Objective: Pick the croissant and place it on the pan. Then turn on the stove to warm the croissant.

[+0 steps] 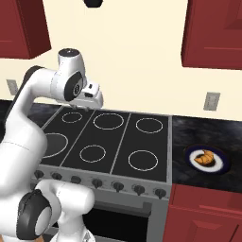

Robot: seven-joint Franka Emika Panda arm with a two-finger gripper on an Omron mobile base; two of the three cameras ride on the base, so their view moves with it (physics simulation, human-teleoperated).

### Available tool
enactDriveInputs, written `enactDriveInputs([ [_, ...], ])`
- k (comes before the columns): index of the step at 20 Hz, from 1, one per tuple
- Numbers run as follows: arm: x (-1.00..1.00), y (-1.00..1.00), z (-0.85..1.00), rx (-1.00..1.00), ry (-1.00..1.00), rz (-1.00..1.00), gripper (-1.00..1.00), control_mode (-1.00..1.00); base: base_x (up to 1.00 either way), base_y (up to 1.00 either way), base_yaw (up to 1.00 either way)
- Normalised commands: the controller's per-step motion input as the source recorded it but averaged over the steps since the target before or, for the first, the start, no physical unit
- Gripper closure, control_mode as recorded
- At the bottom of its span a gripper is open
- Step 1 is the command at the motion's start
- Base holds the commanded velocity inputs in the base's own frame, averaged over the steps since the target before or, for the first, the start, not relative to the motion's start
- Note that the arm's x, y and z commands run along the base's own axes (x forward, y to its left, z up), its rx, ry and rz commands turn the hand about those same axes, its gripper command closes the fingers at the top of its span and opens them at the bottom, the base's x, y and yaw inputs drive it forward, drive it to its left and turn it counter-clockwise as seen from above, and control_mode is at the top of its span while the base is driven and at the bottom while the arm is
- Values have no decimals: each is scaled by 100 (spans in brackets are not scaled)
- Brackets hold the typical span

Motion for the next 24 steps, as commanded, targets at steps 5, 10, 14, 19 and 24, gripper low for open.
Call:
enactDriveInputs([
  [5, -3, -5, 0, 0, -17, -1, -100, -100, 0, 0, 0],
  [10, -18, -29, 0, 0, -27, -3, -100, -100, 0, 0, 0],
  [14, -20, -38, -1, 0, -11, -7, -100, -100, 0, 0, 0],
  [19, -11, -46, 0, 0, 0, -12, -100, -100, 0, 0, 0],
  [24, -7, -52, 0, 1, 1, -16, -100, -100, 0, 0, 0],
])
